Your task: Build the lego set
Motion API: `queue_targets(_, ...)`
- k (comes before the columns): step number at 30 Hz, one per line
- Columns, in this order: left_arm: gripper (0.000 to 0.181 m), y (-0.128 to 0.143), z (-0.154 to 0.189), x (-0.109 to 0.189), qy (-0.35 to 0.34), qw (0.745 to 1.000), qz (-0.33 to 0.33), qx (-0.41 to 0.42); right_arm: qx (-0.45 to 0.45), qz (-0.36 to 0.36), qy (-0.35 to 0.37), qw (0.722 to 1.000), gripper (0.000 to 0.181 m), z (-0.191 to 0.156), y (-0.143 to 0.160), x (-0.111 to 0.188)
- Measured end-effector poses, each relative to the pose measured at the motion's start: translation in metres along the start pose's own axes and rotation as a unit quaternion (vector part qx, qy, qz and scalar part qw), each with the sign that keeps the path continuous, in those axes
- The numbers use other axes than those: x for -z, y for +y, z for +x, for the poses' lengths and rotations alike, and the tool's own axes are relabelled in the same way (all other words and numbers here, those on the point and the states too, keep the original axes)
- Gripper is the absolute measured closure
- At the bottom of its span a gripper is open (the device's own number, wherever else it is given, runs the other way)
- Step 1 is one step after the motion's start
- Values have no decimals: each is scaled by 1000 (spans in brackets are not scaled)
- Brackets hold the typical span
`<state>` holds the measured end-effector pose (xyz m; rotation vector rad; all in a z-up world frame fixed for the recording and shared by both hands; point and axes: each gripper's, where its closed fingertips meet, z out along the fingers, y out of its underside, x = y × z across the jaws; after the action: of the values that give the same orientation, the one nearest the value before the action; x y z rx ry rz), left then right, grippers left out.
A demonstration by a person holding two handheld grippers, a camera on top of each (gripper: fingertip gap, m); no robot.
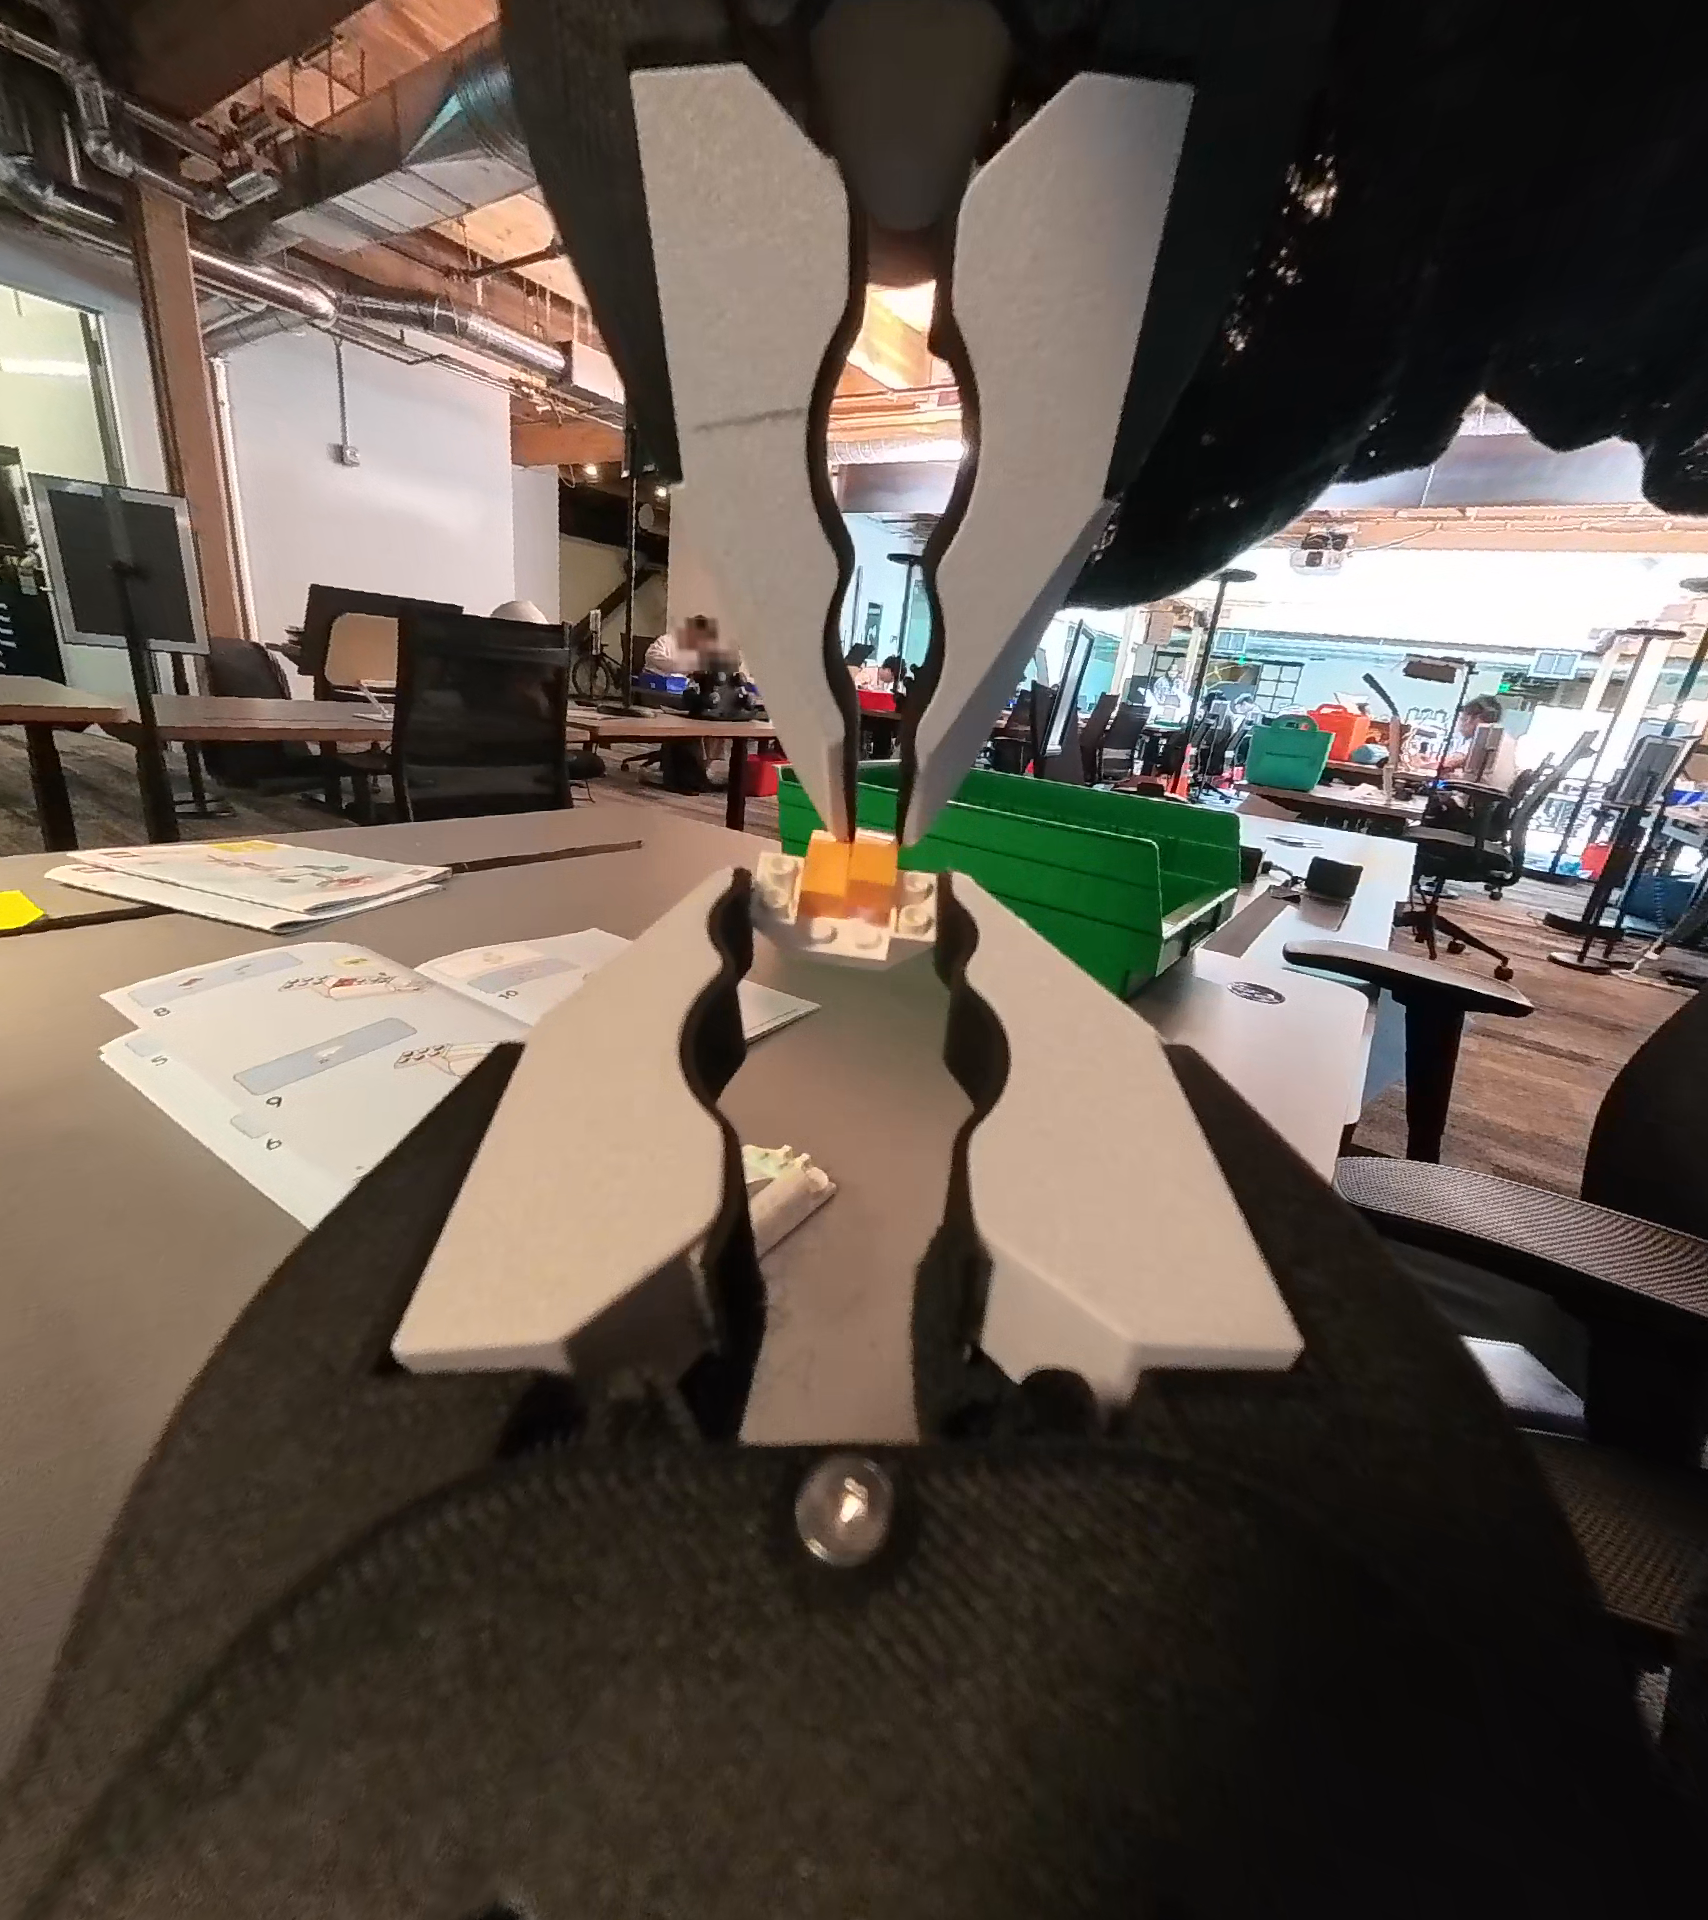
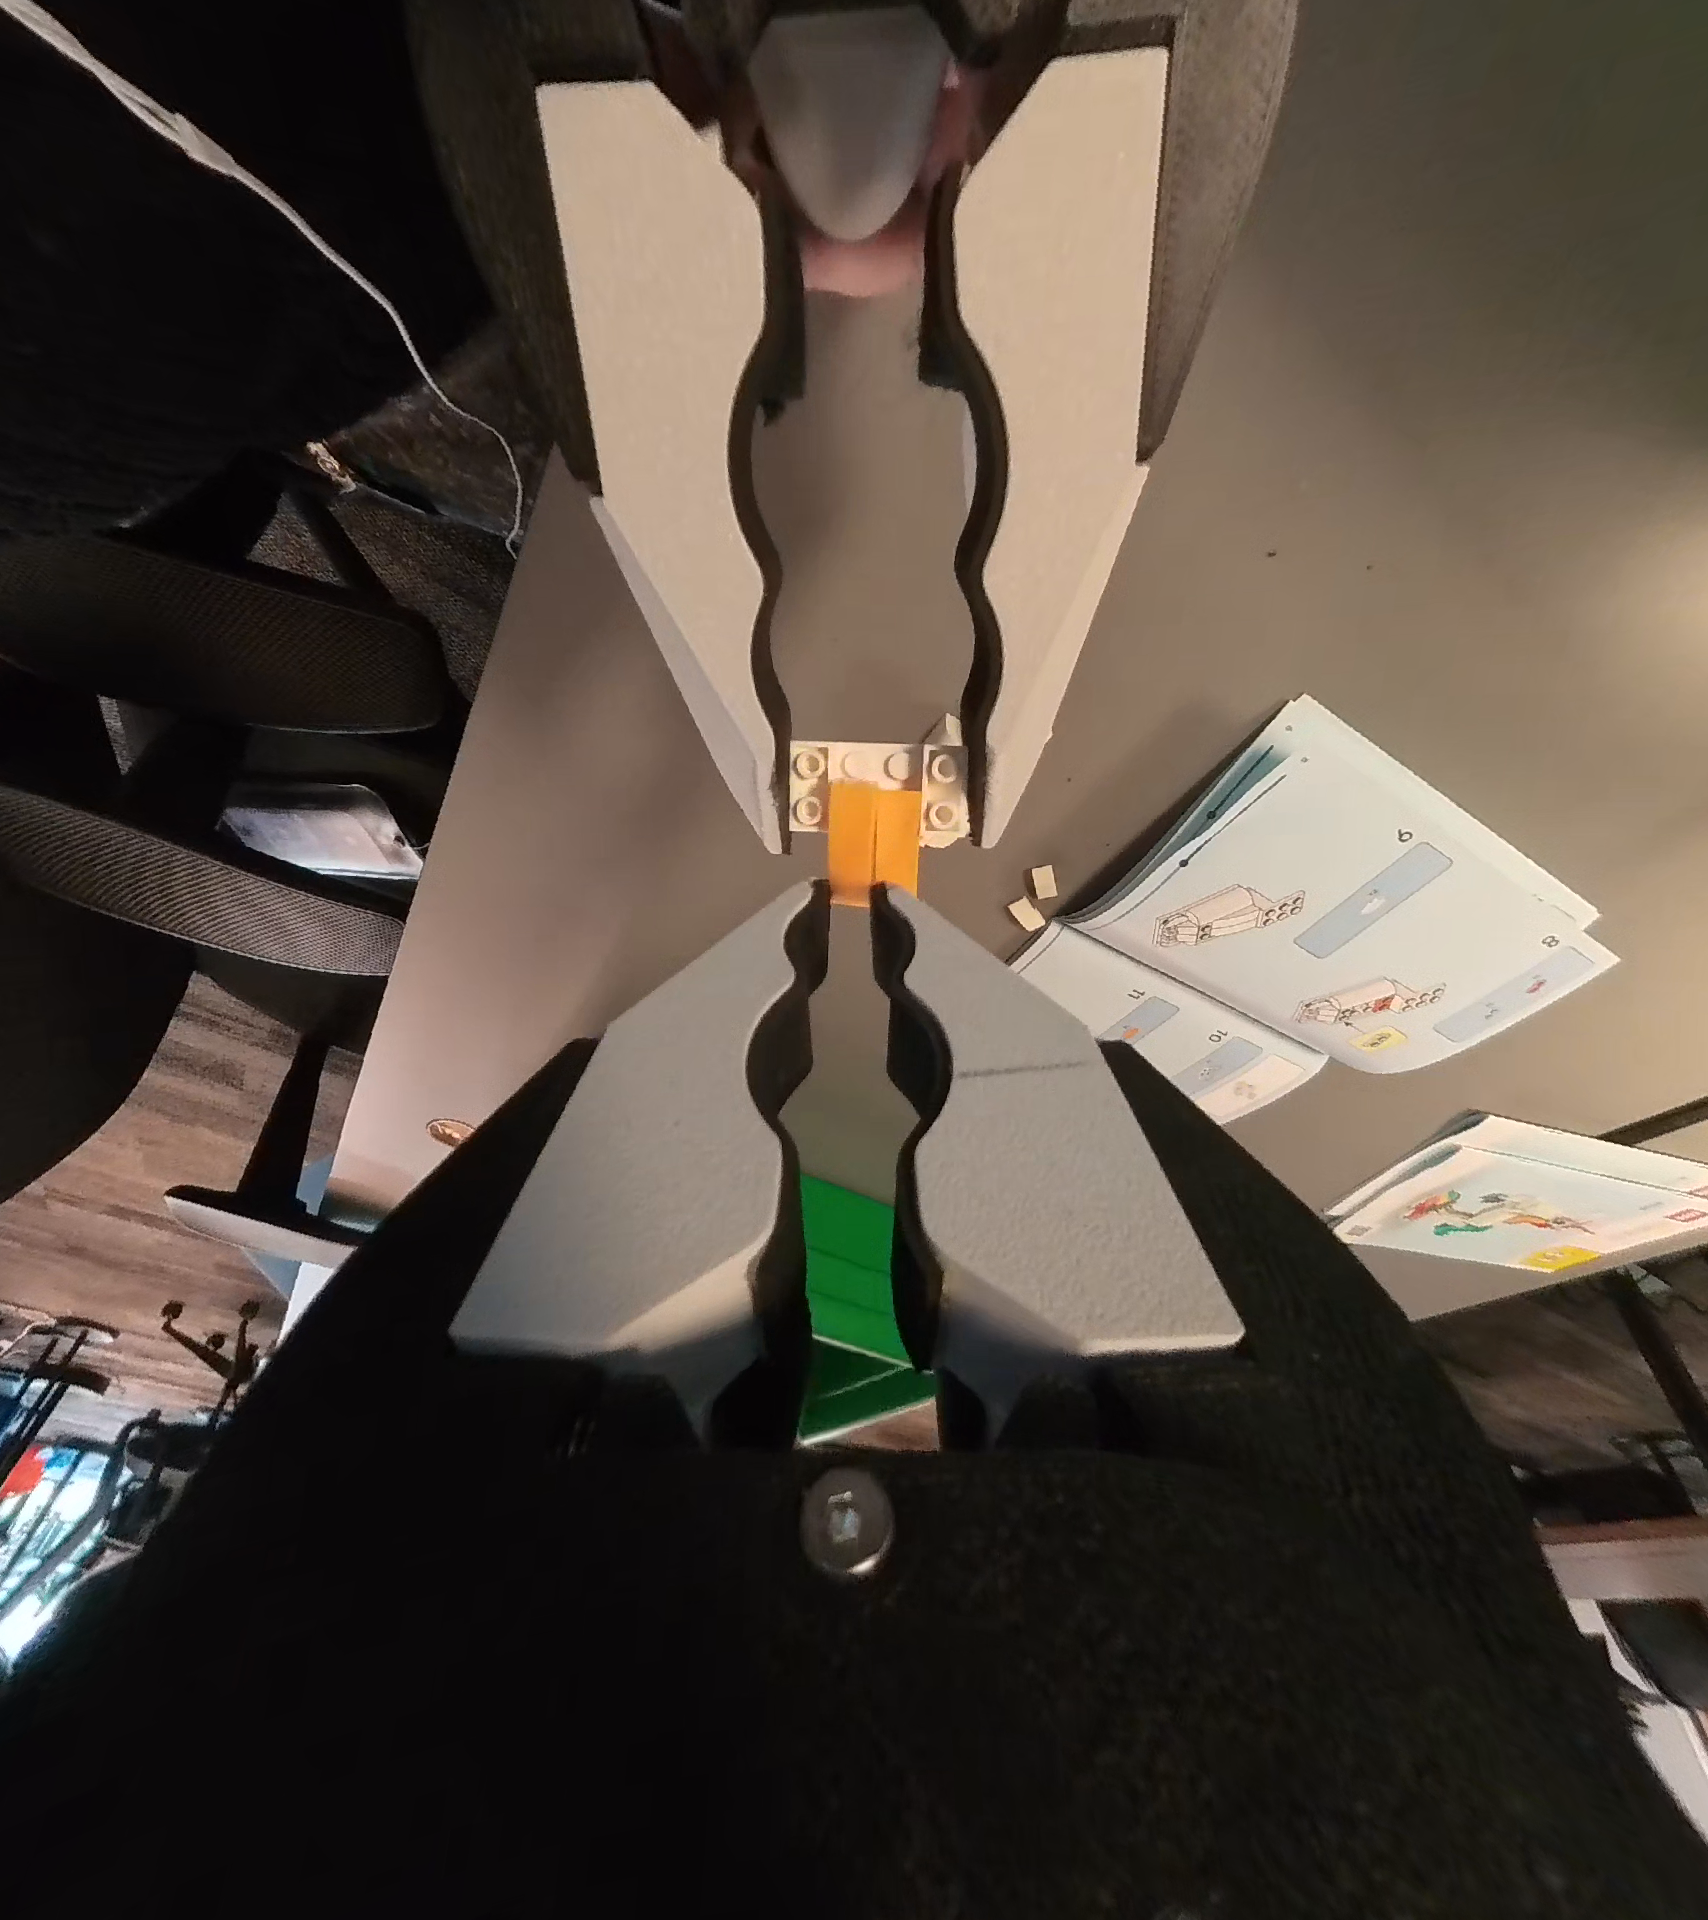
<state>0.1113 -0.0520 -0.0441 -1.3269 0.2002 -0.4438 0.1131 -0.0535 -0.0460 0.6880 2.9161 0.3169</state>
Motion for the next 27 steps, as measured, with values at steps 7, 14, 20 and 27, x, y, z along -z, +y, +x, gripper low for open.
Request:
queue_targets(7,148,0,0,0,2,1000,4,6,-3,8,6,1000,174,1,-1,1)
queue_targets(14,148,-2,0,0,4,1000,8,7,-8,16,13,1000,171,2,-2,3)
queue_targets(20,148,-3,1,1,5,1000,8,6,-11,19,16,1000,169,3,-2,4)
queue_targets(27,148,-4,1,1,5,1000,7,6,-15,21,21,999,167,3,-2,4)
